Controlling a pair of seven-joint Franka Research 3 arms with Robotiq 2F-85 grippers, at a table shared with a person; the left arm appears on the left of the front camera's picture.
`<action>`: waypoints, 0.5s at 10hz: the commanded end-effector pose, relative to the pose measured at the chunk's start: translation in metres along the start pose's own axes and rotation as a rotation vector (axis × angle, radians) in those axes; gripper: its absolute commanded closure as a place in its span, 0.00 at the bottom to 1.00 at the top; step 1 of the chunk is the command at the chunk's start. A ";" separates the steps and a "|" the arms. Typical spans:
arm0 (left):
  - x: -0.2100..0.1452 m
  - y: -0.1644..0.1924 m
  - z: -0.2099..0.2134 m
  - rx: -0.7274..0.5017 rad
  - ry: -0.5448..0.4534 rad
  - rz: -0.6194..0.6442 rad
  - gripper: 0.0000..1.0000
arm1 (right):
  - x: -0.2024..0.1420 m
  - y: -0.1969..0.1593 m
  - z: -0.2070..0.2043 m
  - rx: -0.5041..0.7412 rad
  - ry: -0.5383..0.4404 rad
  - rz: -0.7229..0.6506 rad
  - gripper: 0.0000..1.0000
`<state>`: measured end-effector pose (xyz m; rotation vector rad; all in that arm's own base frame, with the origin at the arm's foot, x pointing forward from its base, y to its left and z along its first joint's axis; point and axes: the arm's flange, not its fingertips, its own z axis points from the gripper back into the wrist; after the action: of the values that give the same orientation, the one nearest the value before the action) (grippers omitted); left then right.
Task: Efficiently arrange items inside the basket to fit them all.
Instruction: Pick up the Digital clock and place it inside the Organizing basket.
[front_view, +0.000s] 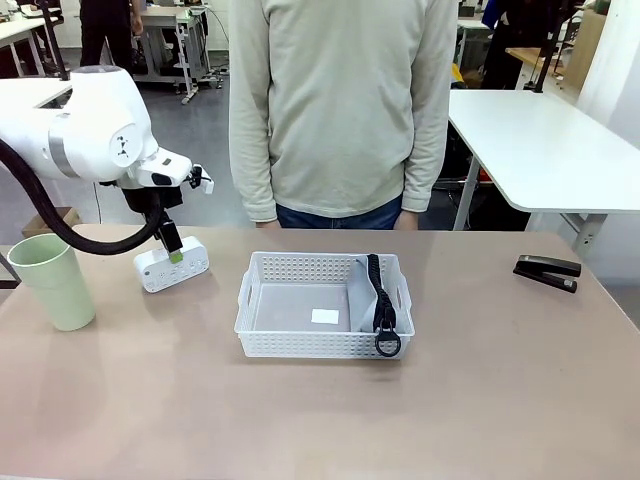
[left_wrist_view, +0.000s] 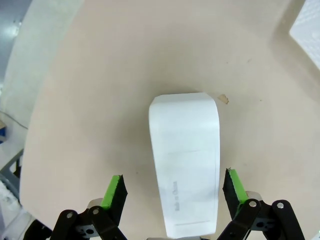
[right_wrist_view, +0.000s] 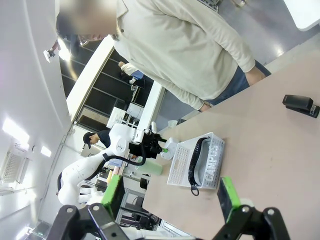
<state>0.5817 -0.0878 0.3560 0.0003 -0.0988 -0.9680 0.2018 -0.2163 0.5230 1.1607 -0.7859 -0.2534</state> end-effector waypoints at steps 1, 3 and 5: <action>0.005 0.005 -0.008 -0.039 0.056 -0.024 0.00 | 0.002 0.000 -0.001 0.023 -0.015 0.027 0.00; 0.007 0.010 -0.015 -0.067 0.069 -0.016 0.00 | 0.002 0.000 -0.001 0.023 -0.015 0.027 0.00; 0.014 0.011 -0.025 -0.079 0.095 -0.024 0.00 | 0.002 0.000 -0.001 0.023 -0.015 0.027 0.00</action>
<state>0.5932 -0.0923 0.3327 -0.0359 0.0055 -0.9843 0.2018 -0.2163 0.5230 1.1607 -0.7859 -0.2530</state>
